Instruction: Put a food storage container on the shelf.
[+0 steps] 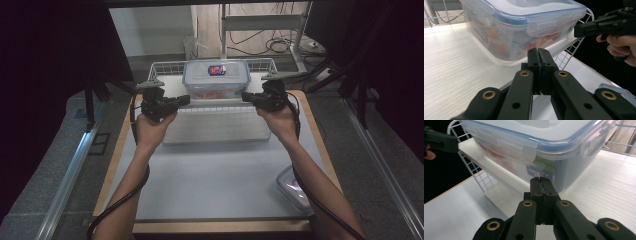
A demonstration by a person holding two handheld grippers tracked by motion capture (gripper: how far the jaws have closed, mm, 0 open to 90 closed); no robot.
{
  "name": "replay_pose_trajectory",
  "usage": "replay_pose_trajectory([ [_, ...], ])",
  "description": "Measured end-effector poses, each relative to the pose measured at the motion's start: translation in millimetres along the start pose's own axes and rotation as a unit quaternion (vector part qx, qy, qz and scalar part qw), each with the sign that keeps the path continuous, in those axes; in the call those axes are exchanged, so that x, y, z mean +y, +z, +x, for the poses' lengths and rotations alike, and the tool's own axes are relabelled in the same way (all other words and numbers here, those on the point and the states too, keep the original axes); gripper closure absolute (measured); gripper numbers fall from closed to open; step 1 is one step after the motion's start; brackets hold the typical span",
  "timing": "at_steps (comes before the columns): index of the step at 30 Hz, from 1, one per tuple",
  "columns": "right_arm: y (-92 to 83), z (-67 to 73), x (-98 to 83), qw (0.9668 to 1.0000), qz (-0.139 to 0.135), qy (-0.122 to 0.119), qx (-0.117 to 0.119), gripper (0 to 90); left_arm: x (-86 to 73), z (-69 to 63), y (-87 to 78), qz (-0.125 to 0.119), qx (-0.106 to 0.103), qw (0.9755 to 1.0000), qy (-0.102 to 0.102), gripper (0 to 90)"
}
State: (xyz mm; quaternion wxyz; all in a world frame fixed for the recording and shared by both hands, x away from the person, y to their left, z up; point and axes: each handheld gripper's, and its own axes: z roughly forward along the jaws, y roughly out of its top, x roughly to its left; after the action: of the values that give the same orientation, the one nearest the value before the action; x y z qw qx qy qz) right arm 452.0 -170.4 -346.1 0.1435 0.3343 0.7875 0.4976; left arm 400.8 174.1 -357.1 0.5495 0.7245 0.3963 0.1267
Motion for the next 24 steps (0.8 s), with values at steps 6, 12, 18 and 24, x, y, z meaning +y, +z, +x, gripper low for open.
replay_pose_trajectory([
  [6, 1.1, -3.0, -2.6, 1.0000, 0.000, 0.004, 0.003, 89.7, -0.6, -3.4, 1.4, 0.002, 0.001, 1.0000, 0.007, 88.1],
  [12, -8.7, 4.6, -10.9, 0.9997, -0.007, -0.002, 0.022, 89.1, -7.9, -14.0, -5.0, 0.002, 0.008, 0.9997, 0.022, 81.0],
  [18, -24.6, 17.4, -26.7, 0.9991, -0.007, -0.017, 0.037, 82.8, -25.8, -29.2, -15.3, 0.005, 0.015, 0.9993, 0.035, 70.7],
  [24, -37.3, 29.7, -50.1, 0.9984, 0.008, -0.030, 0.047, 75.8, -52.4, -46.3, -24.1, 0.021, 0.021, 0.9981, 0.054, 59.9],
])
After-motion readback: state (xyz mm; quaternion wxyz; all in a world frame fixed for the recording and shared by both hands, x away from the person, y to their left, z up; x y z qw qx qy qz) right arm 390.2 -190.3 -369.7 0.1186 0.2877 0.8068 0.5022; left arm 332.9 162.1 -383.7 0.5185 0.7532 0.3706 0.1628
